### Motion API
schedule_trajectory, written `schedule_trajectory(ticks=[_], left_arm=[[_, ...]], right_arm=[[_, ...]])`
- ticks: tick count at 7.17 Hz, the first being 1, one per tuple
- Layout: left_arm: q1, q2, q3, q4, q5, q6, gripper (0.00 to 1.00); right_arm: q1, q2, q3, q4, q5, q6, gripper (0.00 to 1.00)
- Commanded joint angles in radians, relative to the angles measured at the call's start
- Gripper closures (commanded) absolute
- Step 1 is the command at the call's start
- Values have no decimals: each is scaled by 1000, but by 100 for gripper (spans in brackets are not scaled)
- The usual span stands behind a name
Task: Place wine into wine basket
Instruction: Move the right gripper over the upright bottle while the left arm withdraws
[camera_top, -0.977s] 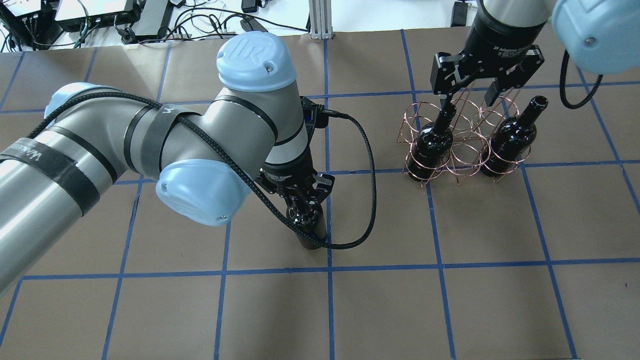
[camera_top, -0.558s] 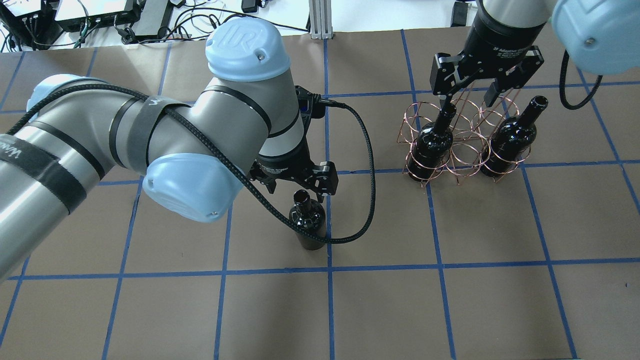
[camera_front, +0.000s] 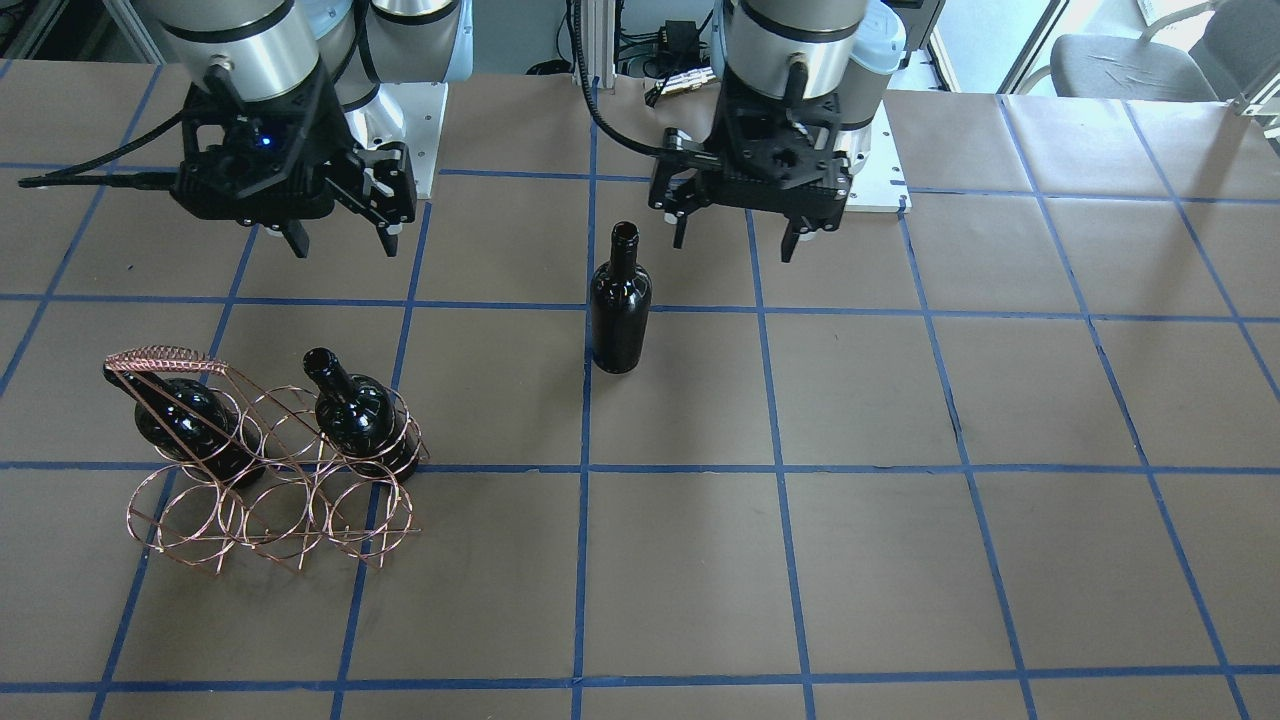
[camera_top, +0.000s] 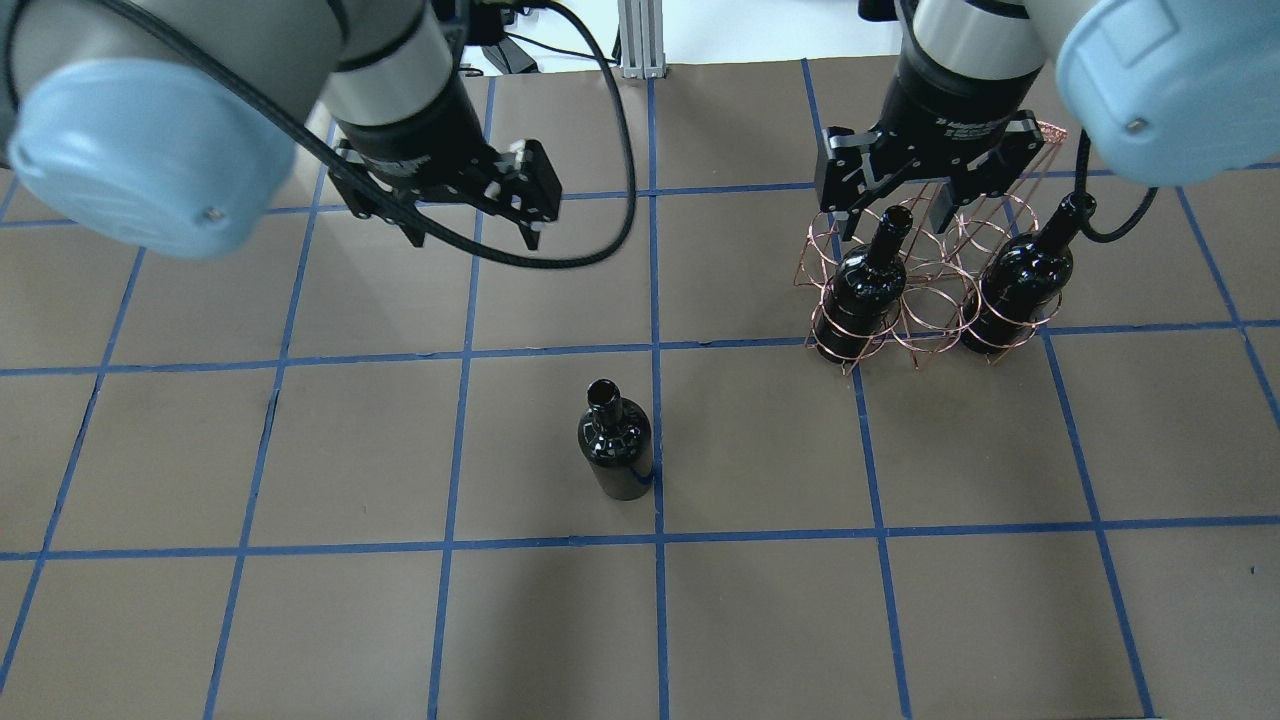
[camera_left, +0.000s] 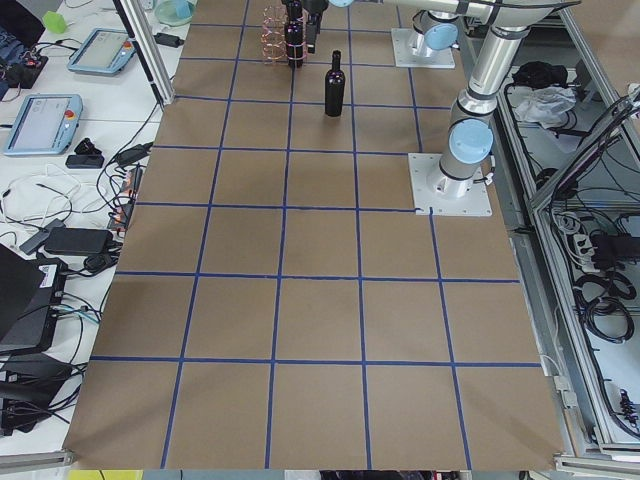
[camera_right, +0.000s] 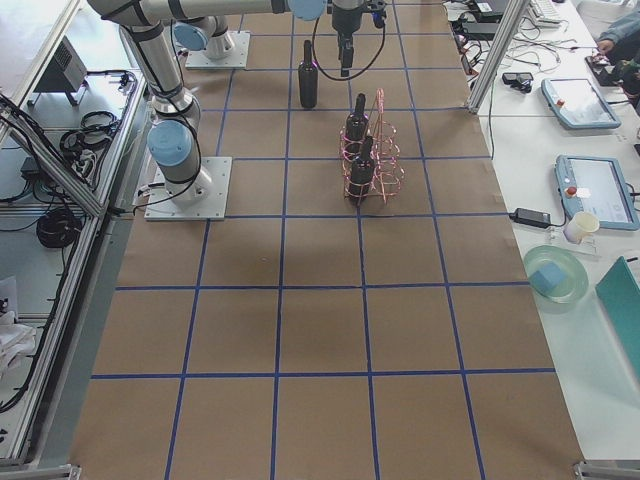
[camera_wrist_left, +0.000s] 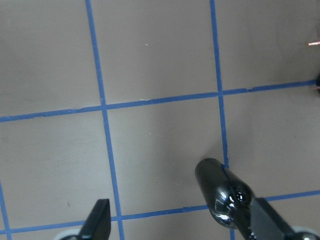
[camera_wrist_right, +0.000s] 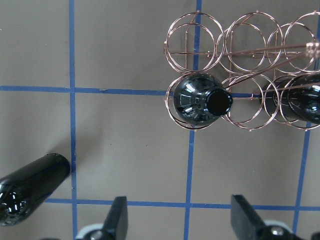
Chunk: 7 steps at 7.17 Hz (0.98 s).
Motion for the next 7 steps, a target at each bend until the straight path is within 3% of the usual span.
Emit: schedule_trajectory(ticks=[1,4,5,7], left_arm=[[187,10,36,-14,15,66,0],[434,-9,26,-15,12,202,0],[485,-22,21,-14,12,259,0],[499,-39,18,2,16,258,0]], right_arm=[[137,6,17,7,5,183,25],[340,60,21,-63,17,443,26],[412,96,21,-106,16,522,25],[448,144,24,-148,17,542,25]])
